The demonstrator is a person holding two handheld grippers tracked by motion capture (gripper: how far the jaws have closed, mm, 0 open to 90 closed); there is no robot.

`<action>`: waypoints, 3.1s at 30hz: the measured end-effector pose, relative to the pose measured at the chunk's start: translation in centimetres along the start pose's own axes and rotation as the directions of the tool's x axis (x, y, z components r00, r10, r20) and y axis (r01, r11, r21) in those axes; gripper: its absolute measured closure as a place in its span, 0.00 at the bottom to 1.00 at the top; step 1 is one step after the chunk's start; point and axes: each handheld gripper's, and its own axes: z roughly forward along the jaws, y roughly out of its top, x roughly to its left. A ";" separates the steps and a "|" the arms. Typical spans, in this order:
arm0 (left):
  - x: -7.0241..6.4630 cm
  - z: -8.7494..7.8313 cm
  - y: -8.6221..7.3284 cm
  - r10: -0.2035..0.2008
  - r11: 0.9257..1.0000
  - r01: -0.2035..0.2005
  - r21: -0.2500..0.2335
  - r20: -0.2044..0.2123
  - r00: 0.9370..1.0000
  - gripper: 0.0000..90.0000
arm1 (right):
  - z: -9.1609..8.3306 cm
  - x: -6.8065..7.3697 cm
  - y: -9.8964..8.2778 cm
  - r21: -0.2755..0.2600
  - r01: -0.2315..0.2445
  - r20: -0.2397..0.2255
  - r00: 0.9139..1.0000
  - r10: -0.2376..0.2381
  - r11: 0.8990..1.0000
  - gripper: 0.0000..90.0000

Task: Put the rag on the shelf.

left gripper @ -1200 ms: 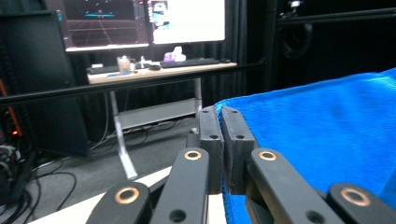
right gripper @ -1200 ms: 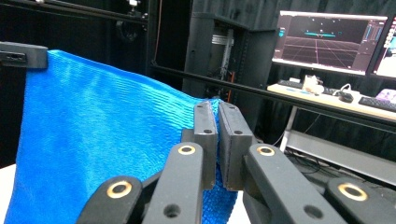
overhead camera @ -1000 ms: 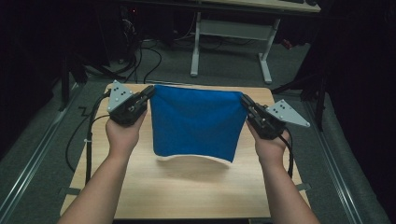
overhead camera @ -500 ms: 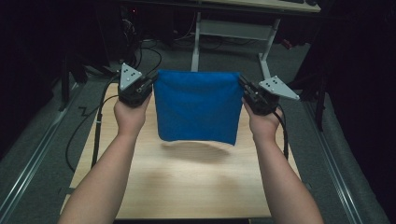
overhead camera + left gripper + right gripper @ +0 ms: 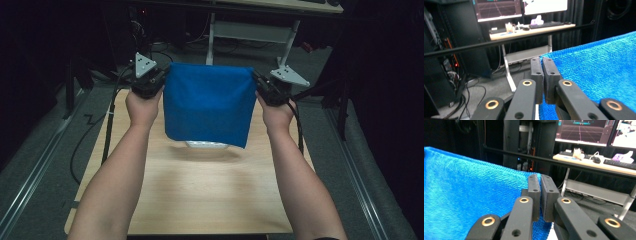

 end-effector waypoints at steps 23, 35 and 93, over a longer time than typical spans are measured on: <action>0.7 2.9 -11.1 -0.147 0.953 0.125 0.277 0.058 0.987 0.98 | 5.0 0.5 -7.9 0.230 0.007 -0.046 0.999 0.004 0.973 0.98; -0.5 1.9 -15.1 -0.233 0.928 0.186 0.321 0.114 0.966 0.98 | 3.7 1.8 -11.9 0.302 0.007 -0.058 0.998 0.011 0.953 0.97; 0.5 -1.6 -14.5 -0.197 0.932 0.180 0.315 0.022 0.980 0.66 | 0.8 0.2 -11.9 0.295 -0.016 0.005 1.000 0.015 0.955 0.61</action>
